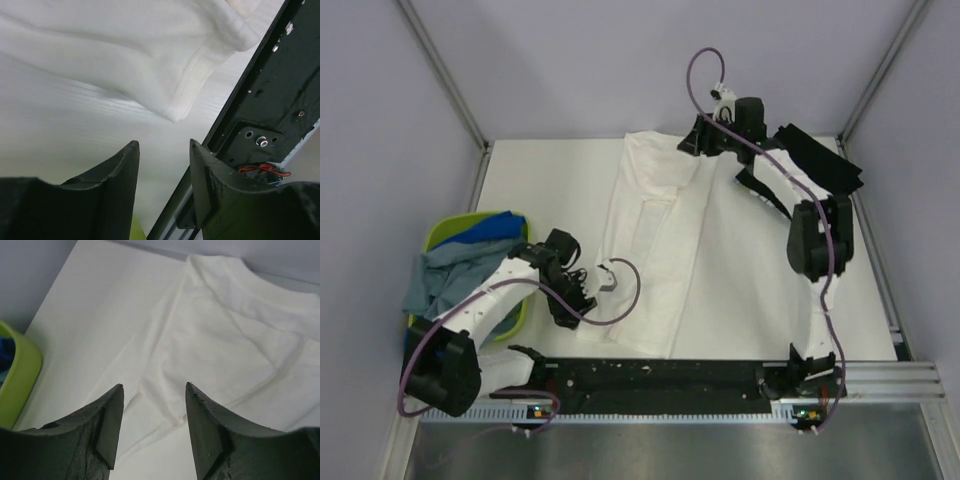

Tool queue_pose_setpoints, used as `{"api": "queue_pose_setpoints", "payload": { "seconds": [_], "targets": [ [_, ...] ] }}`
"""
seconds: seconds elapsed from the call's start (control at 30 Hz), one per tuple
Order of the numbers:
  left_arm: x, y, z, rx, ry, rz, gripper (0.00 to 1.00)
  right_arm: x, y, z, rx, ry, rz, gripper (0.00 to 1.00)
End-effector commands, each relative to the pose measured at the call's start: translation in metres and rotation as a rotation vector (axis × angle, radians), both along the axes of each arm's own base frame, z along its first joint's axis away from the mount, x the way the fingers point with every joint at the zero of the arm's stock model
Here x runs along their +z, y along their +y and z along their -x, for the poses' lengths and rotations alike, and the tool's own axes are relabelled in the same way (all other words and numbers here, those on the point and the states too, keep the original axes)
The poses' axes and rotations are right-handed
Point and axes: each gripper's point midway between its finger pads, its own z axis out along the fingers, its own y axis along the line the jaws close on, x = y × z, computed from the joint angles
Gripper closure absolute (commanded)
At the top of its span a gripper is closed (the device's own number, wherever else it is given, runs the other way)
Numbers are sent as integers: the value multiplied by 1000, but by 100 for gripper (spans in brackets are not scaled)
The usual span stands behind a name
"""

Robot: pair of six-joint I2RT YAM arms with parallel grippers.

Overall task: Fold and stack the t-shirts
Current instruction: Rotate the tshirt 90 degrees, then grab the bottom of the folded rectangular tshirt with both arms

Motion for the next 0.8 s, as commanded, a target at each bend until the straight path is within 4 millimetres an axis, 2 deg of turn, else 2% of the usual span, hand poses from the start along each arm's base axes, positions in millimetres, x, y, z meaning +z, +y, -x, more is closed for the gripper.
{"api": "queue_pose_setpoints", "payload": {
  "seconds": [0.0,0.07,0.1,0.23,0.37,0.67,0.77],
  "targets": [
    [10,-22,-14,-62,-86,135,49,90,42,103,285,-375,69,47],
    [11,-28,-16,-74,-98,166,47,99,49,151,346,-457,89,46],
    [14,-31,-19,-81,-115,188,46,93,50,167,380,-492,119,46],
    [27,-48,-23,-131,-207,303,42,55,61,232,515,-526,219,46],
    [33,-56,-25,-192,-296,371,39,17,67,291,683,-480,293,46],
    [8,-49,-15,-323,-312,351,37,-62,74,417,1084,-447,479,45],
    [1,-47,-12,-337,-293,332,36,-96,73,459,1261,-443,583,44]
  ]
}}
